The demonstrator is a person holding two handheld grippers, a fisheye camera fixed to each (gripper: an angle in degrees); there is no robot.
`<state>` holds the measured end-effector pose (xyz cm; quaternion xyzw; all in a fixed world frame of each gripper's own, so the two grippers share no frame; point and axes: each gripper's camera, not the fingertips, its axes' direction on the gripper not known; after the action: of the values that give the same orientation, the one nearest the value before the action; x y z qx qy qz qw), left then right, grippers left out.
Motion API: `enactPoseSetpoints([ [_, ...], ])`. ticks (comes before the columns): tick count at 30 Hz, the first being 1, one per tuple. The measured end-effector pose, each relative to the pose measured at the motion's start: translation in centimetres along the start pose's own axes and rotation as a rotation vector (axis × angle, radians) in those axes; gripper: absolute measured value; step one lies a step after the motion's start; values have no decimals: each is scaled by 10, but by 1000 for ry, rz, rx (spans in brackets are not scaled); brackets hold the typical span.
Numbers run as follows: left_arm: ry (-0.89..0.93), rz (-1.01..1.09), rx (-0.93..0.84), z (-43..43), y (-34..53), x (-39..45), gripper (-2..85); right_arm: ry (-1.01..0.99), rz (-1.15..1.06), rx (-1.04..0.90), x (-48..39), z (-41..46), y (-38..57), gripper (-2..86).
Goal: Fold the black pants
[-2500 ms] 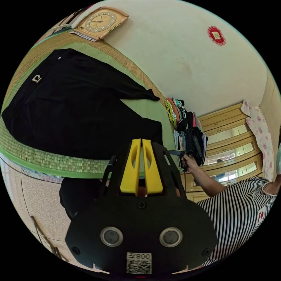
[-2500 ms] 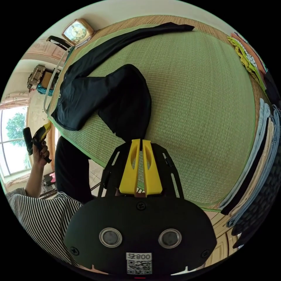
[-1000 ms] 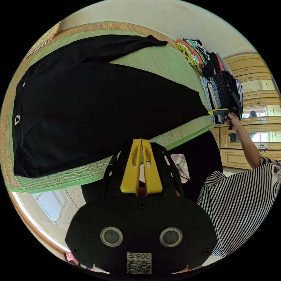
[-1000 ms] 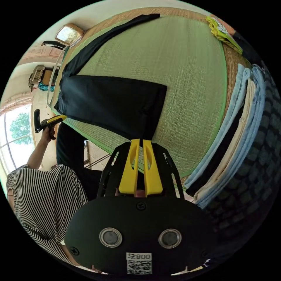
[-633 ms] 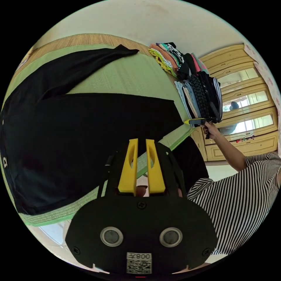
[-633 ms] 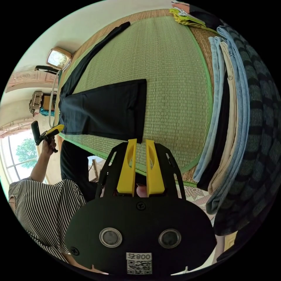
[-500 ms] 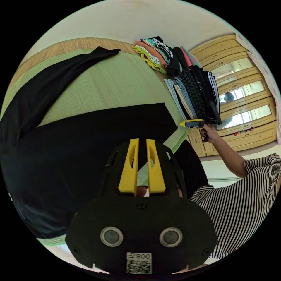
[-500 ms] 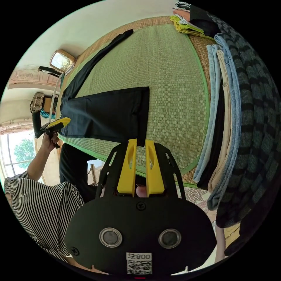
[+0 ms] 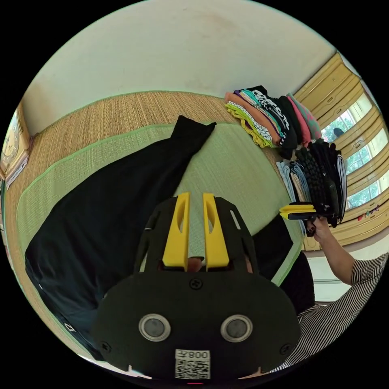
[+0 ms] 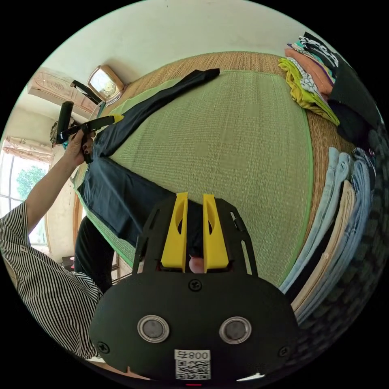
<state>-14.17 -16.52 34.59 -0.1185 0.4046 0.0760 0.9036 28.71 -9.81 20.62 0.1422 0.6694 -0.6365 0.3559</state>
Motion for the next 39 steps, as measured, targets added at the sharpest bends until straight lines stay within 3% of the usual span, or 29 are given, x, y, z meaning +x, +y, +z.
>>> enactPoseSetpoints([
  [11, -253, 43, -101, 43, -105, -31, 72, -107, 22, 229, 48, -14, -157, 98],
  [20, -214, 49, -41, 53, -116, -40, 17, -141, 131, 177, 77, 28, -213, 63],
  [25, -188, 61, -15, 45, -119, -37, 6, -217, 143, 232, 80, 19, -192, 10],
  [33, -72, 103, 184, -13, -101, -14, 3, -307, -64, 516, 33, -78, -95, 1],
  [39, 14, 171, 305, -41, -104, 5, 4, -136, -122, 629, -13, -130, -35, 1],
])
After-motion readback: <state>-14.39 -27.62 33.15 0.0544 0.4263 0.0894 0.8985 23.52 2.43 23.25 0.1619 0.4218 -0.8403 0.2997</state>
